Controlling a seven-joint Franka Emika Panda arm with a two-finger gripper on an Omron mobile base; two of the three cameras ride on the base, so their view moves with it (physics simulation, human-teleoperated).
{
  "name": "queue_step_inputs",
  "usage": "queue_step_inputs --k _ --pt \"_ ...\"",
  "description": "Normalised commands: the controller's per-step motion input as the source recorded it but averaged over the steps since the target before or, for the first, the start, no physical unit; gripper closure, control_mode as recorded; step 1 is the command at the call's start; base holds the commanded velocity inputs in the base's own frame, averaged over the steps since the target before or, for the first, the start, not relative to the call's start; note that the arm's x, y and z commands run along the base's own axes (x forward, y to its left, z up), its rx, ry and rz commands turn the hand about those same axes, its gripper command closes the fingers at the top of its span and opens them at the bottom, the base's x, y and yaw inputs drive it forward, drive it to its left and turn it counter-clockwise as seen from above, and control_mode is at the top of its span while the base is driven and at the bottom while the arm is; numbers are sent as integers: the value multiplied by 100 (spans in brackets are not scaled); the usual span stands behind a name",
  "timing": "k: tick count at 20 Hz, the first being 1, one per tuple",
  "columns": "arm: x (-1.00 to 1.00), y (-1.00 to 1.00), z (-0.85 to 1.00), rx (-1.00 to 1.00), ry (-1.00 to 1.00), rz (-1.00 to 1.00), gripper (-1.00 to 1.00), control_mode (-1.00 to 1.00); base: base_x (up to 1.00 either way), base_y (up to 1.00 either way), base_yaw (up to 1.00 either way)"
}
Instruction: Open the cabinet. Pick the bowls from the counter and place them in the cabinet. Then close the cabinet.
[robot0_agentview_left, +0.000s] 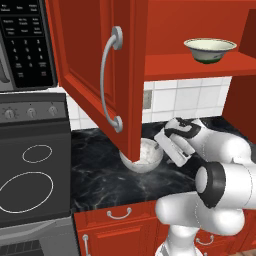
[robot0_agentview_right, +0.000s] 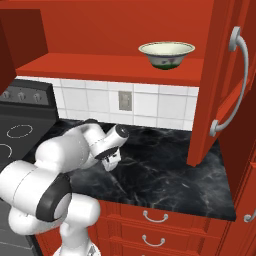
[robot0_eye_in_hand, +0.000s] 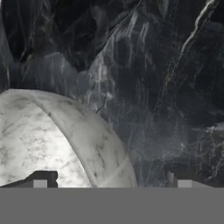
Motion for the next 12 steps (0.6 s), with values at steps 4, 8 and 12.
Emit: queue_step_inputs --k 4,8,12 --pt "0 1 -9 0 2 0 -100 -100 0 0 0" --pt "0 4 -13 0 3 0 100 -100 0 0 0" --pt "0 13 -17 0 3 0 100 -100 0 0 0"
